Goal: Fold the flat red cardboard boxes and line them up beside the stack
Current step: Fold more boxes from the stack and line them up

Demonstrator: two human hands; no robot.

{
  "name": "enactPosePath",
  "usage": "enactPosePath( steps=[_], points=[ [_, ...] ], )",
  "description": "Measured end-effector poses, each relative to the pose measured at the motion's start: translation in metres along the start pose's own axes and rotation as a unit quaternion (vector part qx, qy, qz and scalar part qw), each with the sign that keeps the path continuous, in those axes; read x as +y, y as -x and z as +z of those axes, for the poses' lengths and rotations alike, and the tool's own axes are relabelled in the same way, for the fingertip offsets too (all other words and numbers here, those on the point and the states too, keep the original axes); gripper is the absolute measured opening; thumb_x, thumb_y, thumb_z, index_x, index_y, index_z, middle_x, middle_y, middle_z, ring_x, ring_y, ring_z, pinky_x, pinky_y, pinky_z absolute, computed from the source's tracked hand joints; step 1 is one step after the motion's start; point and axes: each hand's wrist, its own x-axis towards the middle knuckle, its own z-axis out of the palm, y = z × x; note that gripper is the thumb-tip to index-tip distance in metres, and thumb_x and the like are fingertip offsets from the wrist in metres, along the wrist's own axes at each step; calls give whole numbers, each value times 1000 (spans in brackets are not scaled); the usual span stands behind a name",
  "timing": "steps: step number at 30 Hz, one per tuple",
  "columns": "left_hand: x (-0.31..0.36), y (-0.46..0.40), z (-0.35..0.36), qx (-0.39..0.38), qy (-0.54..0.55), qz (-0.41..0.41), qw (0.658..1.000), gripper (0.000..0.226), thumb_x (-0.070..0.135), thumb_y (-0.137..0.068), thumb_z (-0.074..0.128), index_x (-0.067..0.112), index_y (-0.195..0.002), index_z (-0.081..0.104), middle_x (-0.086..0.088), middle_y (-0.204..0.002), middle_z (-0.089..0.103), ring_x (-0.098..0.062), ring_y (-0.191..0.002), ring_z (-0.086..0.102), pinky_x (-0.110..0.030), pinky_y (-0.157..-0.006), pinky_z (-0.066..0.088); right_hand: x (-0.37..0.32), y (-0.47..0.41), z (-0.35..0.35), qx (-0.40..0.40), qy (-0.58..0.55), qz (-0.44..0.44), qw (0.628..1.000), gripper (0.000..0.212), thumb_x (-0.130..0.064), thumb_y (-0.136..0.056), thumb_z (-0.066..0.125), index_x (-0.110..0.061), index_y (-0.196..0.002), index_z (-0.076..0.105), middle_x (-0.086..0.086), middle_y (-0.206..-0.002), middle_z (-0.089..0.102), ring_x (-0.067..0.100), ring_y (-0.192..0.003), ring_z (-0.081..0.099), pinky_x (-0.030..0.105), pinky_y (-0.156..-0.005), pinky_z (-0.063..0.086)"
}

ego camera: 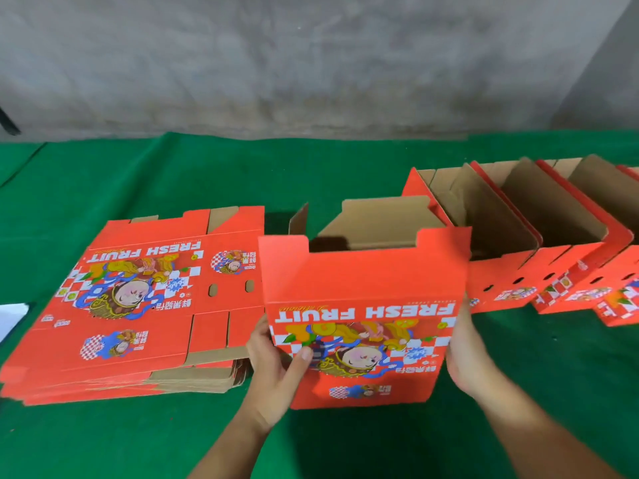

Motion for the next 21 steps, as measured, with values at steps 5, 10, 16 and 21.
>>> enactPosePath(
  steps=[5, 10, 16, 21],
  points=[
    [26, -2, -14, 93, 158, -108, 977, 92, 104, -60, 51, 27, -108, 61, -1, -89, 68, -20, -78, 69, -40, -73, 59, 2, 16, -2, 9, -21, -6, 1000, 55, -69, -91, 42, -46, -138, 56, -19, -131, 68, 10, -132, 52, 37, -98, 32],
    [76, -36, -37, 92, 263, -54, 959, 63, 80, -93, 44, 37, -136, 57, 4, -133, 69, -22, -115, 69, -50, -91, 56, -48, 26, 4, -33, -60, -78, 995, 40, -88, -73, 40, -72, -99, 66, -39, -109, 68, -15, -102, 62, 29, -90, 36],
    [86, -36, -32, -30, 199, -86, 976, 88, 48, -79, 86, 60, -147, 32, -6, -140, 67, -35, -125, 67, -67, -110, 45, -60, 35, 18, -68, -42, -27, 996, 90, -96, -74, 41, -44, -147, 49, -10, -138, 65, 7, -120, 66, 40, -97, 51],
    [79, -32, -21, 8, 175, -95, 980, 80, 85, -78, 68, 85, -137, 14, 11, -168, 34, -26, -153, 39, -59, -122, 30, -50, 38, 10, -37, -76, -27, 996, 116, -103, -54, 52, -47, -154, 36, -8, -152, 53, 19, -136, 55, 54, -117, 38]
  ],
)
